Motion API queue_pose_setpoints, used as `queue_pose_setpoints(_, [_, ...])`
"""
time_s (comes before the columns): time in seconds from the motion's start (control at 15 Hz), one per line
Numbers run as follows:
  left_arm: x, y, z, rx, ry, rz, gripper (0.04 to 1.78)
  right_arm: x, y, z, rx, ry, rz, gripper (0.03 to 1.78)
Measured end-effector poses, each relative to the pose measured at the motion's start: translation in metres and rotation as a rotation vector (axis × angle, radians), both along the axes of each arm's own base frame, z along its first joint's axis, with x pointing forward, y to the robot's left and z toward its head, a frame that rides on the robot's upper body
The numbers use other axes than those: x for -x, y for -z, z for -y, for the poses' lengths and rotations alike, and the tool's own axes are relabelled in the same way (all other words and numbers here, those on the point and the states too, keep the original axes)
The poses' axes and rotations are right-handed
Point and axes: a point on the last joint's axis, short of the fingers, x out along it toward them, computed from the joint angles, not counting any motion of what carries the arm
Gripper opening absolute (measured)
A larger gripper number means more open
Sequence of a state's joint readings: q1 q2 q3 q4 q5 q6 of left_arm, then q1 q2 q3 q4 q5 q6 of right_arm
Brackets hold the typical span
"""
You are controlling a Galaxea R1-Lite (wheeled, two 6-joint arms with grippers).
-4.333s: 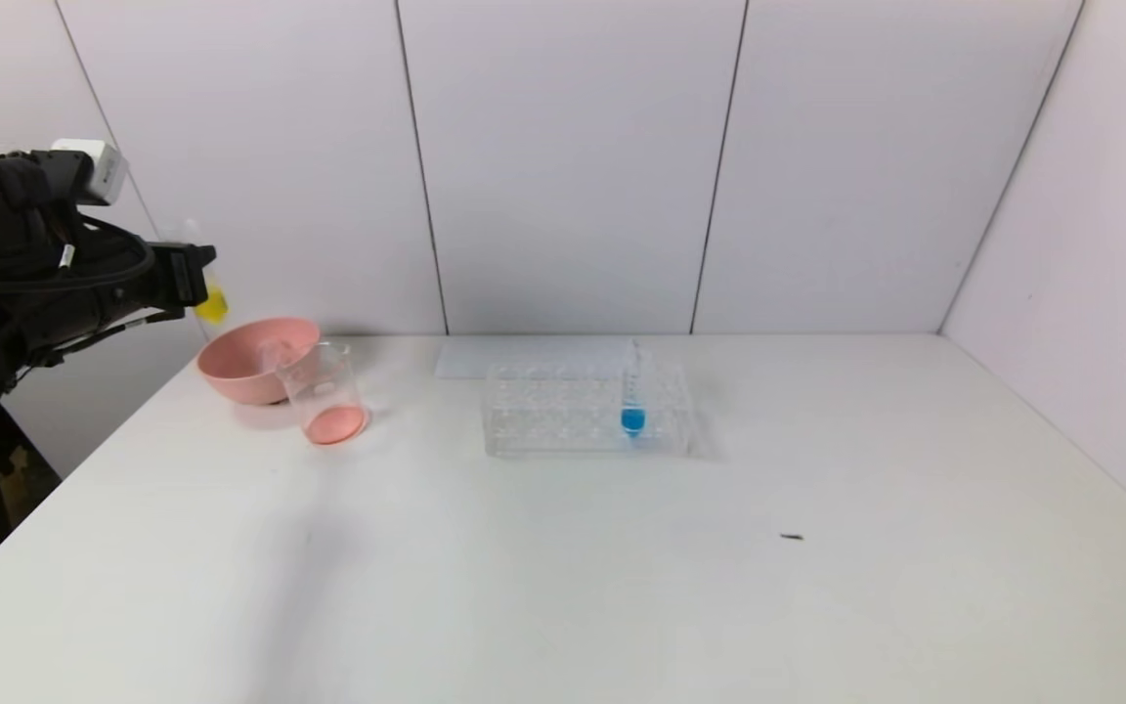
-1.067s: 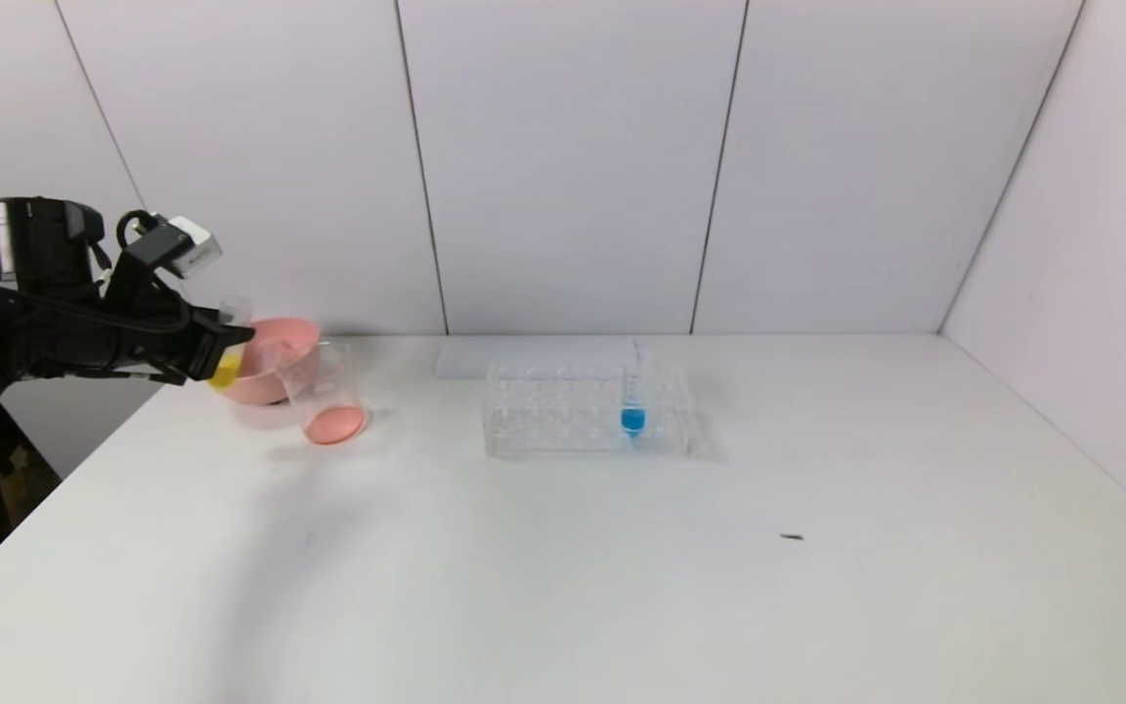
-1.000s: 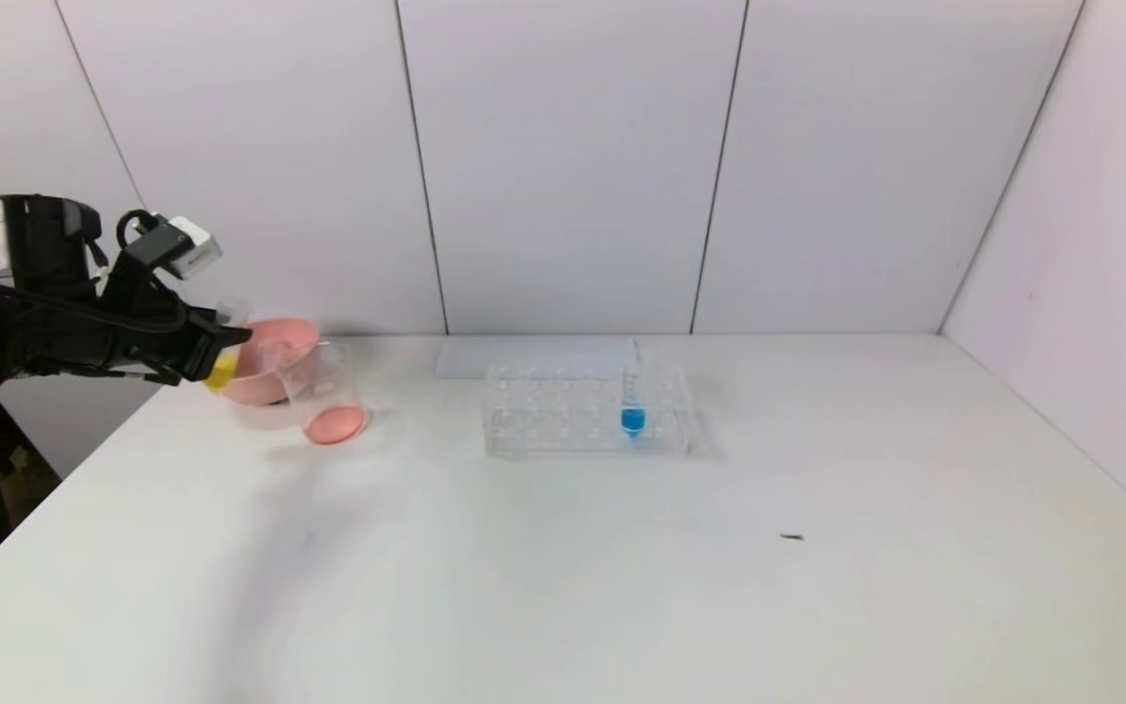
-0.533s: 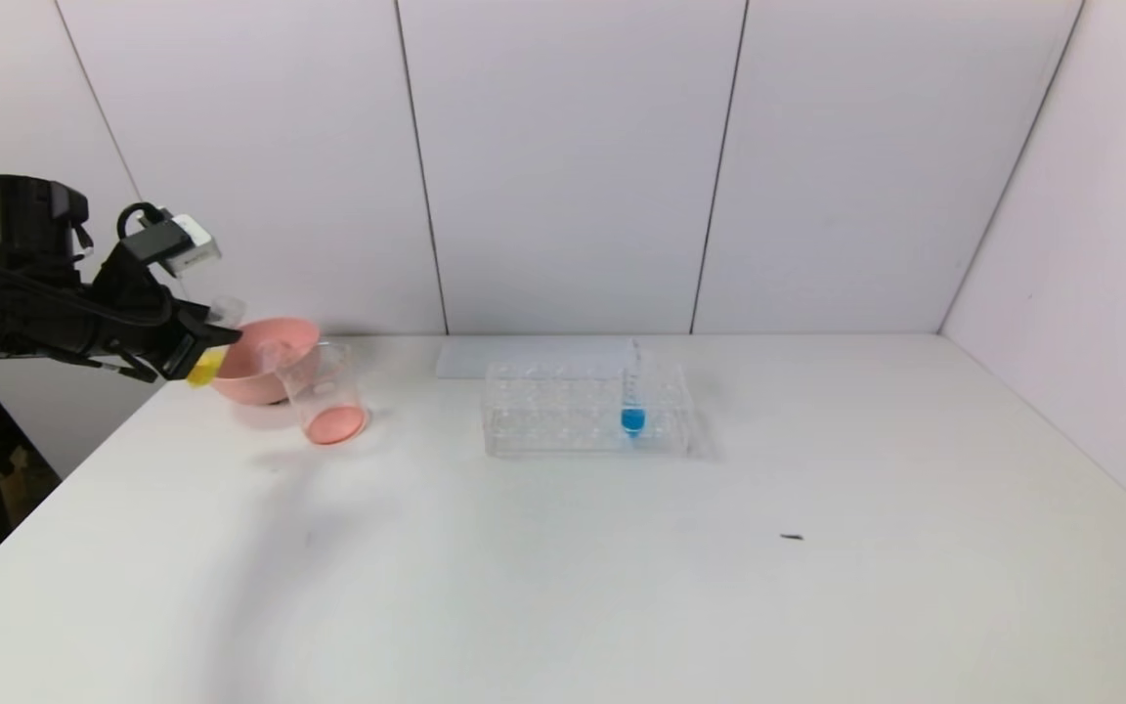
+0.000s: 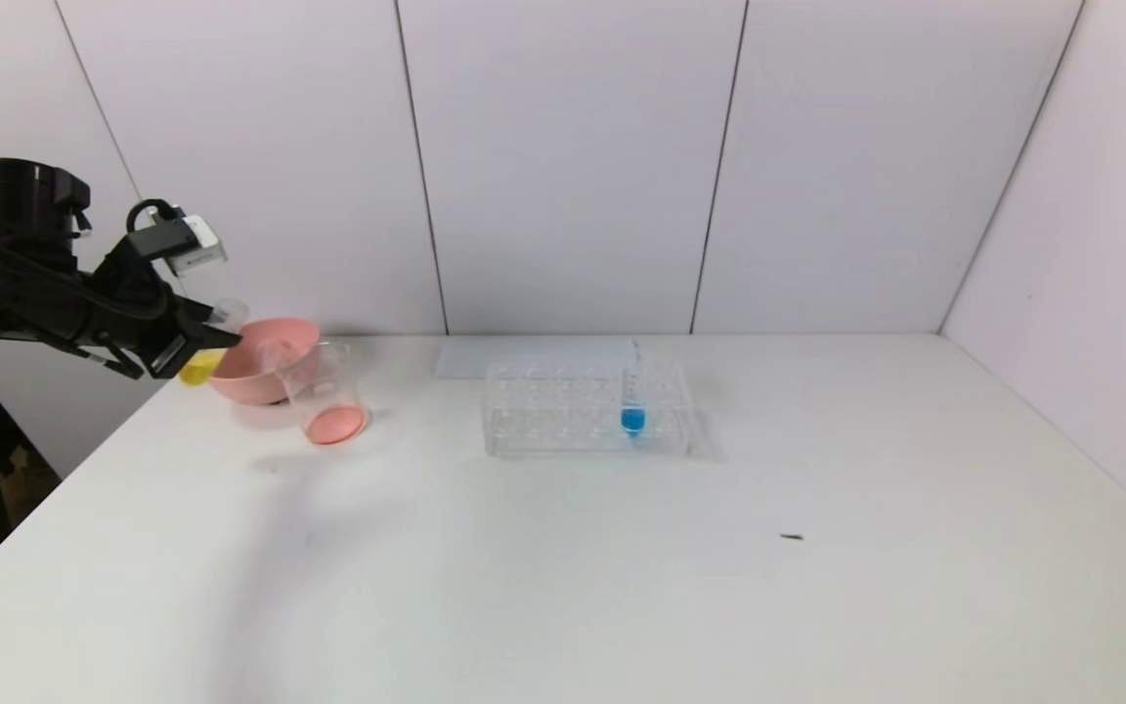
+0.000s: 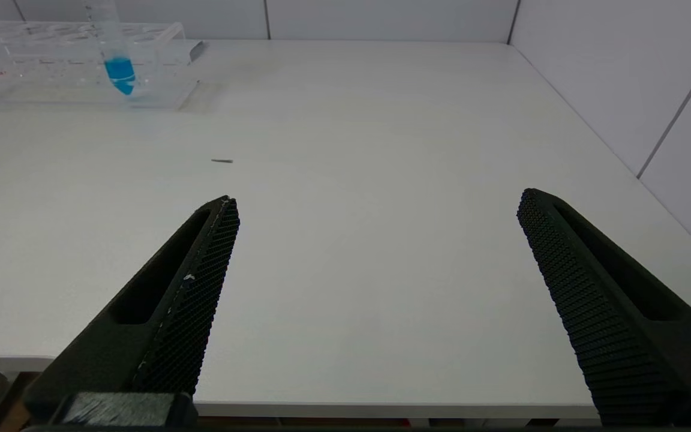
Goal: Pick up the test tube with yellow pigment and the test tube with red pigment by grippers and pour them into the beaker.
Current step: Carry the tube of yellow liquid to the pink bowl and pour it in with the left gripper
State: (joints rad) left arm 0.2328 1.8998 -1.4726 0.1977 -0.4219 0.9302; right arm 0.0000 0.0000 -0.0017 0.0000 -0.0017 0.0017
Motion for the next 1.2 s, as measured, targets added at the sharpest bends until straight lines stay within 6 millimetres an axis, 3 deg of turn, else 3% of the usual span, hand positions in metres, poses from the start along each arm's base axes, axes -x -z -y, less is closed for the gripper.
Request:
queue_pose_setpoints(0.6, [-0.002,-0.016,-0.001,-0.095,0.082,-0.07,0.44,0.0,0.0,0.0,0.0,0.0,0.0,1.7])
queue_pose_setpoints(1.2, [-0.006,-0.013,-0.001,-0.09,0.086,-0.076,0.44,0.0,0.0,0.0,0.0,0.0,0.0,1.7])
